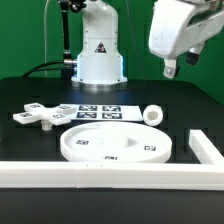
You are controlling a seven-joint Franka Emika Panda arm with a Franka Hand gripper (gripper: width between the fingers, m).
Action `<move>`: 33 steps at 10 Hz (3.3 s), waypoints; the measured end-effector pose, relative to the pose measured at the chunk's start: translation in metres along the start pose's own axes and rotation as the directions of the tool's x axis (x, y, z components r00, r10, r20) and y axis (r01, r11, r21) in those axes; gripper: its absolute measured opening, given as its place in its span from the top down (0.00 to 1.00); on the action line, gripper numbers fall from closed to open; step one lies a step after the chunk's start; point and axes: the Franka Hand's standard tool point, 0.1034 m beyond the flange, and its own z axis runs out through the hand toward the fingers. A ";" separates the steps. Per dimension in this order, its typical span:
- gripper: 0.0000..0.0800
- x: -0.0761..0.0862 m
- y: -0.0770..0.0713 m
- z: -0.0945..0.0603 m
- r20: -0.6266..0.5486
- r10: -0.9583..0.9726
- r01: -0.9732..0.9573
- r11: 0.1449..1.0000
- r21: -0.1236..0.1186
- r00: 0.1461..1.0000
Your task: Assemble round table
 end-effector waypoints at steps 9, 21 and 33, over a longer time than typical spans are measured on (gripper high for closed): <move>0.19 -0.024 0.062 0.037 -0.116 -0.268 0.255 0.960 -0.114 0.956; 0.19 -0.059 0.087 0.083 -0.139 -0.463 0.435 0.880 -0.193 0.875; 0.19 -0.063 0.076 0.137 -0.146 -0.461 0.439 0.884 -0.160 0.875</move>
Offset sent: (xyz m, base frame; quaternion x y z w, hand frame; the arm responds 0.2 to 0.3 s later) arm 0.0000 0.0000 0.0000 0.0000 0.0000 0.0000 1.0000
